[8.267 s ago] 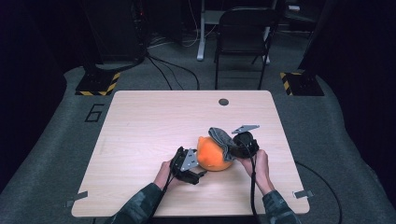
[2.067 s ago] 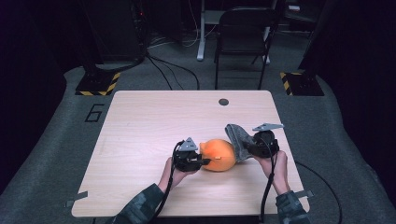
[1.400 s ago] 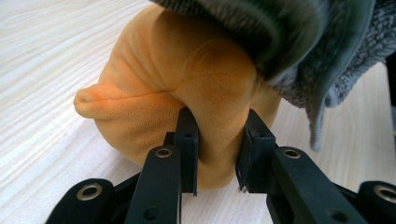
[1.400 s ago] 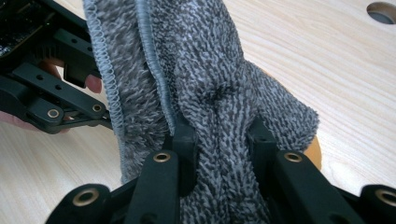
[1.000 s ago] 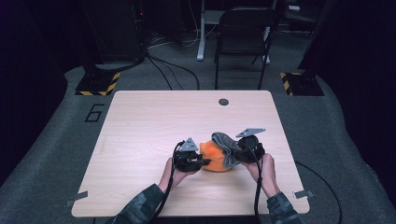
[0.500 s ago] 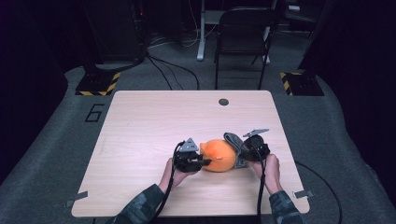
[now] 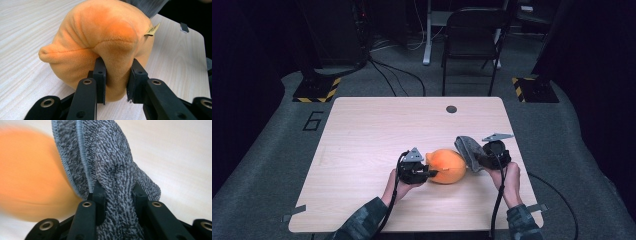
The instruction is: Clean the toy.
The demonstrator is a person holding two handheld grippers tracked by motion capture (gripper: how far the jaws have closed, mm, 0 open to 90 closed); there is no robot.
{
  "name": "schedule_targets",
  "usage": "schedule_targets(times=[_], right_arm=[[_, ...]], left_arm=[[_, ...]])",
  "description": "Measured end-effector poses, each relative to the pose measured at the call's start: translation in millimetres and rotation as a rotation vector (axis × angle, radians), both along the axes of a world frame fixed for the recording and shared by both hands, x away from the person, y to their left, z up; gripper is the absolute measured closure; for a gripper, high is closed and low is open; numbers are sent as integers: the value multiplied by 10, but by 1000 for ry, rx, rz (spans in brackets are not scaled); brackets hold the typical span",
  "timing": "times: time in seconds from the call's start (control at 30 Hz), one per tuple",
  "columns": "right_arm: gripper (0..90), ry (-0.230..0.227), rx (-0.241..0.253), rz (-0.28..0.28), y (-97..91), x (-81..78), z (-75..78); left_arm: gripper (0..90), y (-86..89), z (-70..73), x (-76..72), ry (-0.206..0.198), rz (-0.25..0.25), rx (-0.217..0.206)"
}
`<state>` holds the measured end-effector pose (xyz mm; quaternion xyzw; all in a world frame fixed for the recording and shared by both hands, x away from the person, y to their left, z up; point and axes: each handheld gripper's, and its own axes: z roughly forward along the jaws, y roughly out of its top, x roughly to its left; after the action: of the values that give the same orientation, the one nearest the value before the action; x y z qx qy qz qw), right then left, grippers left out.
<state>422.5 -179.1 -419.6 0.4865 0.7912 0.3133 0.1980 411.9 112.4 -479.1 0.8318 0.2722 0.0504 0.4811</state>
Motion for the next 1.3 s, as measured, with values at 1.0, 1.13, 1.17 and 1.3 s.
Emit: schedule_targets(times=[1.0,1.13,1.17,1.3], right_arm=[[715,7,-54,136,530,61,-131],[715,5,-56,136,533,63,-132],[715,7,-55,134,534,63,-133],[715,8,-51,132,534,69,-138]], left_arm=[[191,59,-94,-6,-135,-22,37],[194,17,-138,-40,-198,-19,83],[197,1,-143,-50,-222,-20,101],[279,-56,-188,-70,-284,-23,119]])
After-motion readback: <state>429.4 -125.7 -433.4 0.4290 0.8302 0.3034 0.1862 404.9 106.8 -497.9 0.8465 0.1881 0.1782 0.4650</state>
